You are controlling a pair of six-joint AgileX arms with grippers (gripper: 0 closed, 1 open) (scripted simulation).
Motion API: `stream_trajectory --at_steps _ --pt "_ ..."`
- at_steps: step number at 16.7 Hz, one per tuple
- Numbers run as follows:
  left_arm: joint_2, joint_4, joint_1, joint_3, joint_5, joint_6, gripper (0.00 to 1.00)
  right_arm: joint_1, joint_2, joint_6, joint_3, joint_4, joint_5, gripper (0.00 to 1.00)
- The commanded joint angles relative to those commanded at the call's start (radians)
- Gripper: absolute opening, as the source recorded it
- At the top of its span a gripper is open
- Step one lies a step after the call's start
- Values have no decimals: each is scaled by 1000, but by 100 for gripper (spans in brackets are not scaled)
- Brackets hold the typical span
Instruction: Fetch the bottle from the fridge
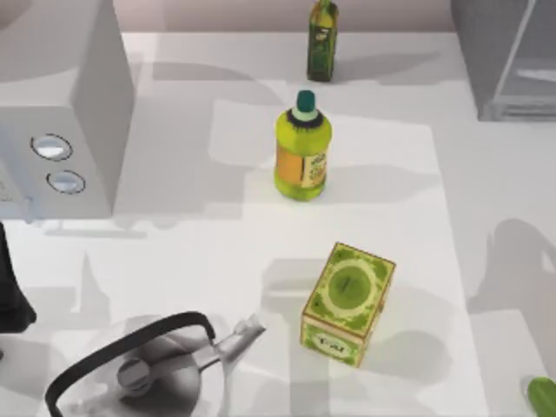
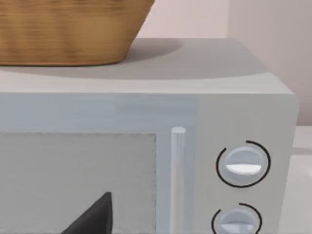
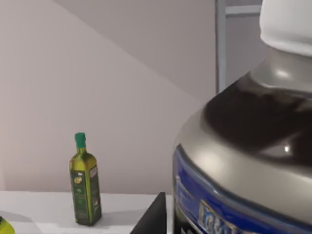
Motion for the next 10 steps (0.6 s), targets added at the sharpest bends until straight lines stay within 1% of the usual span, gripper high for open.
stream_trajectory --at_steps 5,7,10 --pt "0 0 0 0 0 0 100 255 323 16 -17 340 242 0" --pt "0 0 0 0 0 0 100 329 449 14 -21 430 345 0" --pt "0 0 0 0 0 0 100 409 604 2 -22 506 485 0"
